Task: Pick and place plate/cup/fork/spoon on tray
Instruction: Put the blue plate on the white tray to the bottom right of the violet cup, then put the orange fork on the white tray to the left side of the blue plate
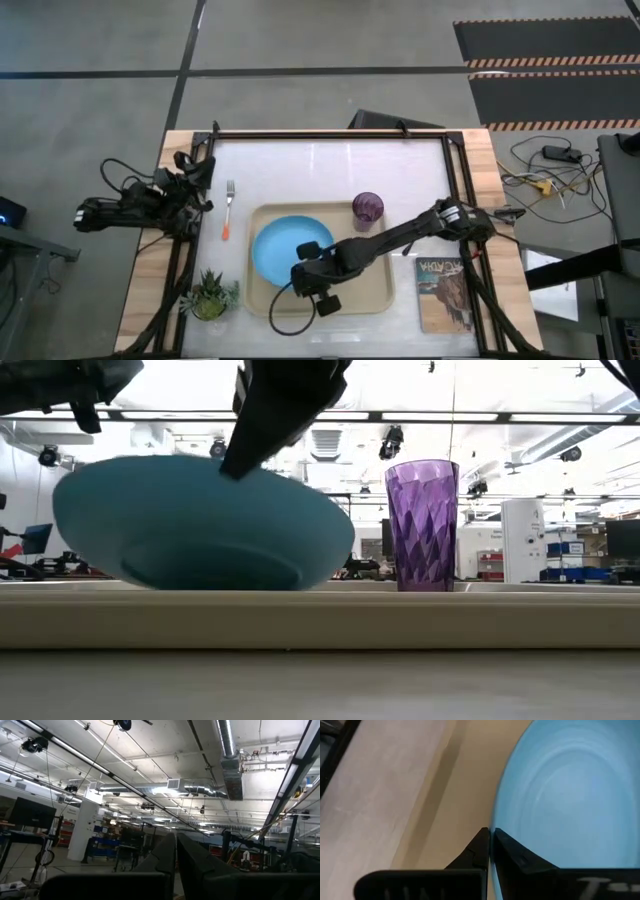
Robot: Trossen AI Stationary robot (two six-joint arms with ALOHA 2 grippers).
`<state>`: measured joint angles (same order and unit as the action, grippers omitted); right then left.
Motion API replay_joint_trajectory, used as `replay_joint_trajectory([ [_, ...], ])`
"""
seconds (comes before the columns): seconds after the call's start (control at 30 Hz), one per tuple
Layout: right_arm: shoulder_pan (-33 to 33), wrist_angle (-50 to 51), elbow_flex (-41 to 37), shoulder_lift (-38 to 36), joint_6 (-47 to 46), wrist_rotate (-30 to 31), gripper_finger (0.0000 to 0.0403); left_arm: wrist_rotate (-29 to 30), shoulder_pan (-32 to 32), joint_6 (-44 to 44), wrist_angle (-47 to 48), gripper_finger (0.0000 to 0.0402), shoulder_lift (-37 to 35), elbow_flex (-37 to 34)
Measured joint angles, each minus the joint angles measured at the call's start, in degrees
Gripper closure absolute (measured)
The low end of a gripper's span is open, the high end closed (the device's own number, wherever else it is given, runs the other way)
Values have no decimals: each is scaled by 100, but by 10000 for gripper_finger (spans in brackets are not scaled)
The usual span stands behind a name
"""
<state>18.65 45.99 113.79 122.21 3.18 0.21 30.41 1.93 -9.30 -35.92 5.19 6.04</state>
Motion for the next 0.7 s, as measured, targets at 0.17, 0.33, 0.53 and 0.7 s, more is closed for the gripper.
replay_joint_trajectory([
  [0.17,1,0,22,164,-226,-7,394,-6,-2,-4,-34,402,0,0],
  [0.33,-4,-9,8,211,-326,-7,390,-9,-2,-4,-95,402,0,2],
  [0.53,-17,-183,5,222,-473,-7,343,-13,-4,-7,-174,402,0,4],
  [0.7,-17,-44,-5,146,-421,-10,296,-19,-4,-7,-264,402,0,7],
])
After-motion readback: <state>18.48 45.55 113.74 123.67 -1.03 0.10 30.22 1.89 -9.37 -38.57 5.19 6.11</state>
